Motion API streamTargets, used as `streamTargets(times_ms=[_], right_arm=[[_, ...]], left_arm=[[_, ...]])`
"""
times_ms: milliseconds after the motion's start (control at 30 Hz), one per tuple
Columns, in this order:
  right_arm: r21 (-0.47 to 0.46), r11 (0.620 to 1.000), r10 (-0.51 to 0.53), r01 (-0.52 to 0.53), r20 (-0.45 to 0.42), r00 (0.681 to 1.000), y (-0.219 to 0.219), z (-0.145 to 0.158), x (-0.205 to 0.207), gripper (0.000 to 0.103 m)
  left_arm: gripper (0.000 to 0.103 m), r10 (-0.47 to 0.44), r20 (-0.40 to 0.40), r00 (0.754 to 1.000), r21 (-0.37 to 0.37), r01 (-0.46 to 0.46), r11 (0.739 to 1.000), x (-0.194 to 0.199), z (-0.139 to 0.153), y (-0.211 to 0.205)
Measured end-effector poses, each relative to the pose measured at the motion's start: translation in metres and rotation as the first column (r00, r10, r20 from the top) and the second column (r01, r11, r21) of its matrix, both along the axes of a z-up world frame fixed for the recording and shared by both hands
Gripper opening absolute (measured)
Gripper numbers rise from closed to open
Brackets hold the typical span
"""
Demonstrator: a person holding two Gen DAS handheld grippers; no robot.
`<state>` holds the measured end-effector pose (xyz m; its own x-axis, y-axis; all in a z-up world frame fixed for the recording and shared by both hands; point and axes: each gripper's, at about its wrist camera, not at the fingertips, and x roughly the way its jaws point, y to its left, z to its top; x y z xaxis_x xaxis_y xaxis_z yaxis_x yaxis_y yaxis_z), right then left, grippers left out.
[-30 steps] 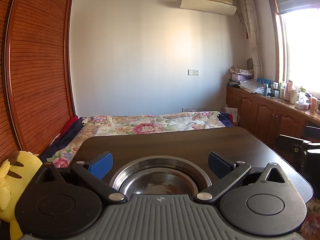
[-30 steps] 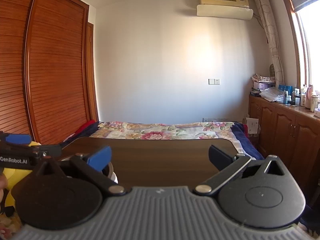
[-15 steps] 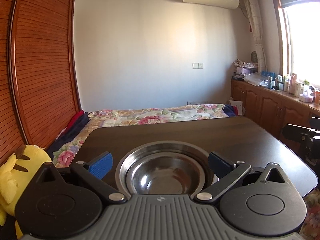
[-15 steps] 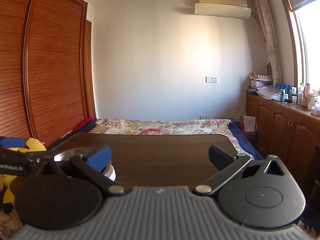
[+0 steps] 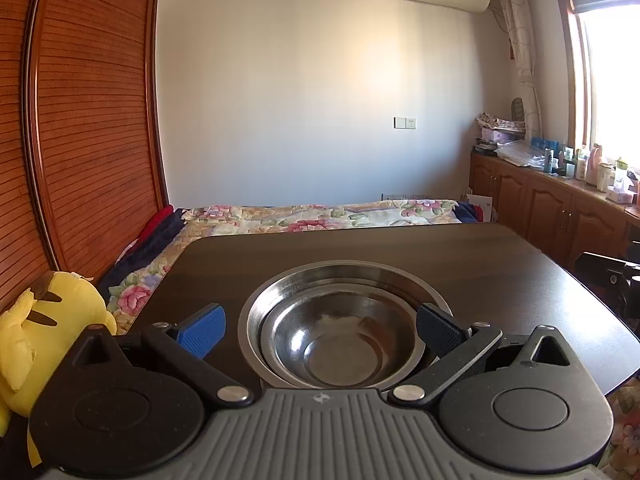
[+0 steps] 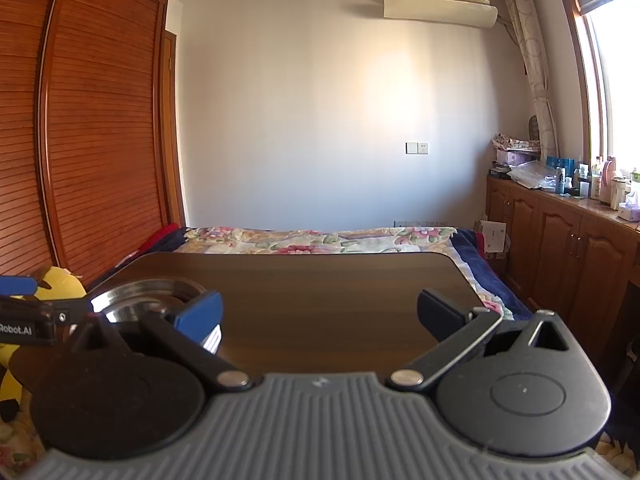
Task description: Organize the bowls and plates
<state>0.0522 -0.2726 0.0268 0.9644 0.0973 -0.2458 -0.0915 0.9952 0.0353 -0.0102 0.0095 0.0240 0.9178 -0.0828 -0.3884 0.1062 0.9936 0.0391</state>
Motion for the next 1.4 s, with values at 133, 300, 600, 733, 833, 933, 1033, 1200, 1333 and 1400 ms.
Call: streamTargets(times_ms=[133,300,600,733,833,933,1033,1200,1333,1400], right_arm=[[0.001,1.000,-0.001,0.001,0.001,1.000,-0.0018,0.0008,-0.0006,0.103],[0.003,1.000,-0.003,0.003,0.001,1.000,-0.0018,0.0019,-0.0003,0.103],[0.003,1.000,-0.006,0.006,0.001,1.000,-0.0022,0.0029,0.0009,0.103],[0.002,1.000,-0.005,0.005,0.001,1.000,-0.0027,0.0030,0.0004,0.103],[0.002,1.000,-0.005,0.005,0.000,1.000,-0.0033,0.0032,0.0006,0.103],[0.003,1.000,-0.005,0.005,0.000,1.000,-0.0034,0.0033,0.0006,0.103],[0.001,1.000,-0.005,0.005,0.000,1.000,-0.0033,0.0032,0.0006,0.103],[0.002,1.000,-0.005,0.005,-0.002,1.000,-0.0041,0.0032,0.0007,0.103],[0.004,1.000,-0.005,0.005,-0.002,1.000,-0.0043,0.0032,0.0010,0.103],[0.003,1.000,-0.005,0.005,-0.001,1.000,-0.0041,0.0030,0.0007,0.103]], left_arm=[[0.103,0.002,0.000,1.000,0.000,-0.002,1.000,0.0000,0.0003,0.0000],[0.103,0.002,0.001,1.000,-0.001,-0.002,1.000,0.0001,0.0007,0.0001],[0.103,0.005,0.001,1.000,-0.002,-0.005,1.000,-0.0004,0.0013,0.0001],[0.103,0.005,0.001,1.000,-0.002,-0.005,1.000,-0.0004,0.0012,0.0002],[0.103,0.004,0.001,1.000,-0.001,-0.004,1.000,-0.0003,0.0014,0.0002],[0.103,0.004,0.001,1.000,-0.002,-0.004,1.000,0.0000,0.0014,0.0006],[0.103,0.005,0.001,1.000,-0.002,-0.005,1.000,-0.0003,0.0013,0.0003],[0.103,0.004,0.001,1.000,-0.002,-0.004,1.000,-0.0002,0.0014,0.0004],[0.103,0.004,0.001,1.000,-0.002,-0.004,1.000,-0.0002,0.0014,0.0004],[0.103,0.004,0.001,1.000,-0.001,-0.004,1.000,-0.0002,0.0015,0.0004]])
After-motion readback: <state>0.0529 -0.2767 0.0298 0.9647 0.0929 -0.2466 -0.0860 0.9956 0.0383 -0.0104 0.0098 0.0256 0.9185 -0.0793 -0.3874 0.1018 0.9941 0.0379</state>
